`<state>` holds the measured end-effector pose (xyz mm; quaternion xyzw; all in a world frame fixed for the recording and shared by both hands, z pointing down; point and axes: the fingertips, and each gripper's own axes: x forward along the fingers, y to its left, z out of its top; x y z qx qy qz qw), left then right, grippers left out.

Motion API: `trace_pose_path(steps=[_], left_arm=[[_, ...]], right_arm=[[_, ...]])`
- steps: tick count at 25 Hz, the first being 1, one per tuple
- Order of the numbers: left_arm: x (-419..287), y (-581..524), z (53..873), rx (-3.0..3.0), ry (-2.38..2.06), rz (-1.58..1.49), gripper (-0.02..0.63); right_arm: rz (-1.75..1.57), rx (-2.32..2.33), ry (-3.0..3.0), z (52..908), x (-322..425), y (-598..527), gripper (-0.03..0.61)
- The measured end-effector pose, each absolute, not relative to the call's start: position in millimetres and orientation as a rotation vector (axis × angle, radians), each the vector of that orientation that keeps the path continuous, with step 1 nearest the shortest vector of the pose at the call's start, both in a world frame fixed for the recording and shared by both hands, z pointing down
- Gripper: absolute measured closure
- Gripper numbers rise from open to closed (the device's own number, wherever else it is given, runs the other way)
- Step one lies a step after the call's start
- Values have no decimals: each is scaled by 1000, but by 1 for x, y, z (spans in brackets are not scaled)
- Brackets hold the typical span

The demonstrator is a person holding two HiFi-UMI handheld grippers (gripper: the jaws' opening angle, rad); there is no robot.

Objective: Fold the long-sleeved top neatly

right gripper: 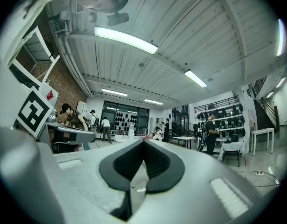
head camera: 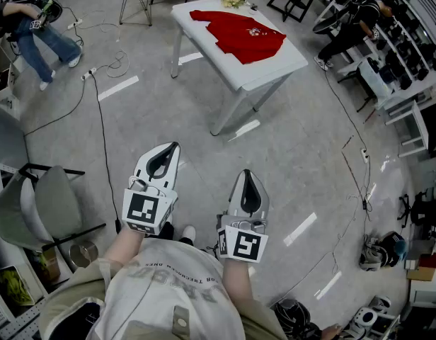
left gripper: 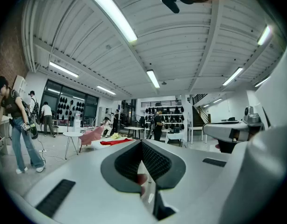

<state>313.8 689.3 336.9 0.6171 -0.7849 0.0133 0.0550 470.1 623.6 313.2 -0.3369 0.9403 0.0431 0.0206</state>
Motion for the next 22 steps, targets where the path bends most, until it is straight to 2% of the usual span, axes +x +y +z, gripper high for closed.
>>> trace_pose_path(steps=[11, 22], left_arm=[[307, 690, 333, 1892, -2375, 38, 603], [267, 683, 332, 1962, -2305, 54, 601]], right_arm=[[123, -1031, 2926, 313, 457, 626, 578], [137, -1084, 2936, 311, 417, 625, 578]])
